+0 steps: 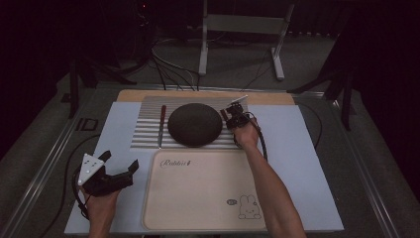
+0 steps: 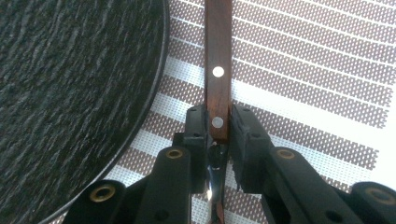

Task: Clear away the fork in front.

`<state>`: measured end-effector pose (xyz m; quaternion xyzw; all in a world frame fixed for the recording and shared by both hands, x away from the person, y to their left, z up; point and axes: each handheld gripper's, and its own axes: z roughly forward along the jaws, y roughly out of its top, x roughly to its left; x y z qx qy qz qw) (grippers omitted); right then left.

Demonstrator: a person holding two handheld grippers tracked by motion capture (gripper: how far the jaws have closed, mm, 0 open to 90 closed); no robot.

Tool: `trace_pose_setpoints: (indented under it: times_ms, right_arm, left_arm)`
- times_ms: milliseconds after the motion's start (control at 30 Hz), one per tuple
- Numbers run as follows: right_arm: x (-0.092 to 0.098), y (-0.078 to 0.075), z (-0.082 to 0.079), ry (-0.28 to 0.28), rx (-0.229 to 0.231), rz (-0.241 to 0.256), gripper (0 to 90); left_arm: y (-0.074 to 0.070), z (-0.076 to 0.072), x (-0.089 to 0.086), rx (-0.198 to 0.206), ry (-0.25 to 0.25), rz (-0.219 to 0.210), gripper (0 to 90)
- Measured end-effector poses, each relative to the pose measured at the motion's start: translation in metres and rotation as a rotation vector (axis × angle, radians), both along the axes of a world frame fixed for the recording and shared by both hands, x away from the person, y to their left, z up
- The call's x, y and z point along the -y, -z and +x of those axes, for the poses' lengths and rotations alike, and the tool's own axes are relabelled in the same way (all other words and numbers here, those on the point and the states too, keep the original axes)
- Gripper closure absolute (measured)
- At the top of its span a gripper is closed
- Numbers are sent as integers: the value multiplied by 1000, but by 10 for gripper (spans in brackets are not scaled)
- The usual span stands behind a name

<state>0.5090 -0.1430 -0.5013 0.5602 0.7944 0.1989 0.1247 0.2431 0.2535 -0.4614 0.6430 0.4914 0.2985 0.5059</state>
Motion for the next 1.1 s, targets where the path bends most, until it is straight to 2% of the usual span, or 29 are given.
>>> trace_pose_setpoints:
  times_ms: [100, 233, 467, 533, 567, 600, 800, 1100]
  right_arm:
    - [2, 1, -2, 9, 16, 17, 777]
    - [9, -3, -8, 17, 73, 31, 778]
    - [19, -22, -20, -5, 189, 72, 777]
    - [21, -28, -24, -8, 217, 87, 778]
    - [21, -28, -24, -8, 217, 87, 778]
    - [22, -32, -27, -19, 243, 99, 777]
    - [24, -44, -38, -53, 298, 124, 777]
    - [27, -53, -50, -74, 345, 156, 777]
  left_arm:
    - [0, 0, 0, 0, 0, 0, 1]
    - [1, 2, 0, -3, 0, 1, 1]
    - [1, 2, 2, -8, 0, 11, 1]
    - [1, 2, 2, -6, 0, 13, 1]
    - [1, 2, 2, -6, 0, 13, 1]
    - [1, 2, 2, -8, 1, 16, 1]
    - [2, 4, 4, -15, 4, 24, 1]
    - [1, 7, 6, -18, 7, 17, 1]
